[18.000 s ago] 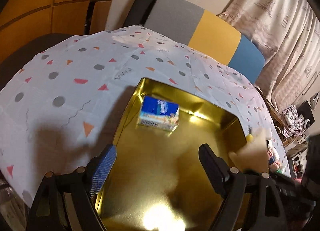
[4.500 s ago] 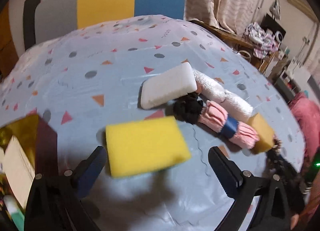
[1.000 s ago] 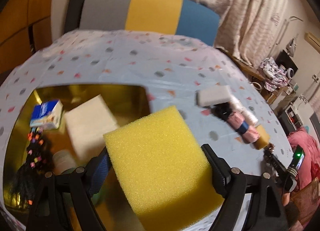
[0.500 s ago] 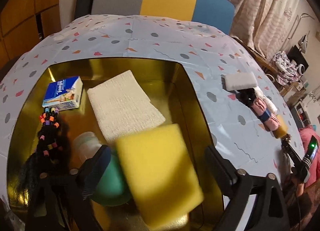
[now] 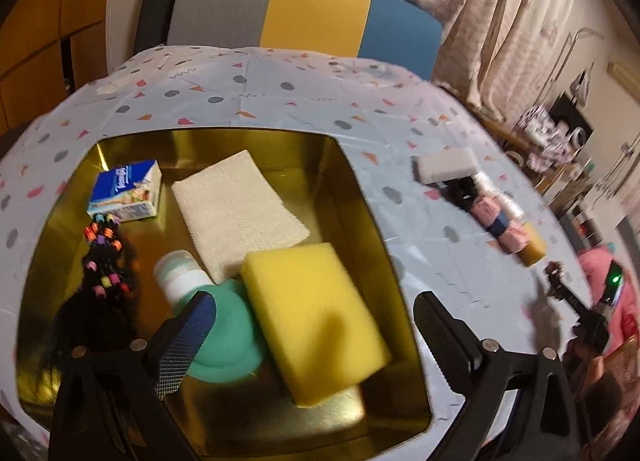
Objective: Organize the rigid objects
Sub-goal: 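Carry the yellow sponge into the gold tray with the left gripper and release it, then carry the pink scrunchie into the gold tray with the right gripper and release it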
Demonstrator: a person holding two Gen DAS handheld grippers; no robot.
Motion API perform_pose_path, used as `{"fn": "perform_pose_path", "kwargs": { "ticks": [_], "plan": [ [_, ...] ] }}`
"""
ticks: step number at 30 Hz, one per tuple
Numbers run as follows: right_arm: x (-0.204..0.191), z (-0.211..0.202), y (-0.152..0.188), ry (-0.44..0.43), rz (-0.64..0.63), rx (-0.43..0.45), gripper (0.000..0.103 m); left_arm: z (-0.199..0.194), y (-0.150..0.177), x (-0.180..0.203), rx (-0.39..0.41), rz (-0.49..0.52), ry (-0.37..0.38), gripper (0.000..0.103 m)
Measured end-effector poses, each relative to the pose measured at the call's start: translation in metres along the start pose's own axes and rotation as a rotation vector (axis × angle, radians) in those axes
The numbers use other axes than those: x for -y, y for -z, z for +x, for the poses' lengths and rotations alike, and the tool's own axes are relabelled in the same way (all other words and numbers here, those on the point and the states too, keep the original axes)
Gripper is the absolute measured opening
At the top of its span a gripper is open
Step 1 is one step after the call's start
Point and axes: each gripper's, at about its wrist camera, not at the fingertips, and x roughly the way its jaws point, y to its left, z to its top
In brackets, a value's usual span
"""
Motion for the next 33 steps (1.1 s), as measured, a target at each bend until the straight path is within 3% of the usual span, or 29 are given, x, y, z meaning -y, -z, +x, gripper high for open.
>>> {"fn": "perform_pose_path", "kwargs": {
  "ticks": [6, 12, 24, 33],
  "plan": [
    [-0.025, -0.020, 0.003, -0.111, 0.031, -0.004, 0.022, -0.009, 0.006, 0.005, 0.038, 0.015, 0.048, 0.100],
    [-0.074, -0.032, 0.008, -0.241, 0.017, -0.043, 0.022, -0.019, 0.010, -0.004, 0.067, 0.015, 0.017, 0.100],
    [-0.241, -0.056, 0.001, -0.557, -0.219, -0.099, 0.022, -0.037, 0.023, -0.042, 0.077, -0.033, -0.040, 0.100],
    [-0.344, -0.049, 0.001, -0.625, -0.398, -0.133, 0.022, -0.044, 0.031, -0.055, 0.082, -0.051, -0.036, 0.100]
  ]
}}
